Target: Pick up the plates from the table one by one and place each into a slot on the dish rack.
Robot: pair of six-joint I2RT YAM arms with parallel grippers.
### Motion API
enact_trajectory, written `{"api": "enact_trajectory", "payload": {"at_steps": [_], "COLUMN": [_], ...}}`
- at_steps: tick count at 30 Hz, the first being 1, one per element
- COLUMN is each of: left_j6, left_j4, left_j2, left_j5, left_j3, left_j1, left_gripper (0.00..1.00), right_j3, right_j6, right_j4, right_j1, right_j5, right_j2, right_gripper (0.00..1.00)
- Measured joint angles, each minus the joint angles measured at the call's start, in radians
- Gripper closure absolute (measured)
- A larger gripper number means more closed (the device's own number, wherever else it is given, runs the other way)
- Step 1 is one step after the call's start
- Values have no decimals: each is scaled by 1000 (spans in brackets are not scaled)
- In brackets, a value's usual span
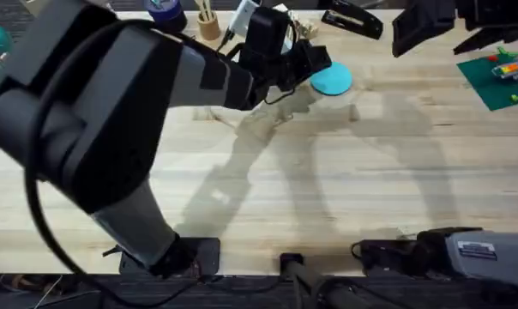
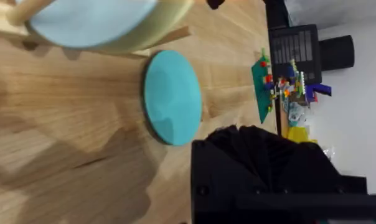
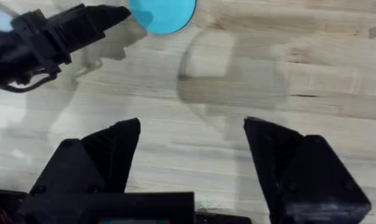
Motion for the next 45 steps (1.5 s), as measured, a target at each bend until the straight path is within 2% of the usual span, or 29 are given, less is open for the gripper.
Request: {"api": "enact_trajectory", "payload": {"at_steps": [12,18,26,31,45], "left_j6": [-18,-18,-18,-22,-46], "left_j4": [22,94,106,154,133], "left_j2": [34,82,120,151,176], "left_j5": [-28,-31,-39,-50,-69], "left_j3": [0,6,6,7,13], "left_j1": [-7,-7,-7,-9,-15], "left_gripper": [962,962,963,963,963], "right_j3": [0,0,0,0,0], "right_j6": [-6,-6,-6,-6,-6], "right_j4": [1,1,1,1,3], "right_j1": [0,0,0,0,0], "right_j5": [0,0,0,0,0], "right_j2": [0,0,0,0,0], "right_gripper": [5,5,5,5,5]}}
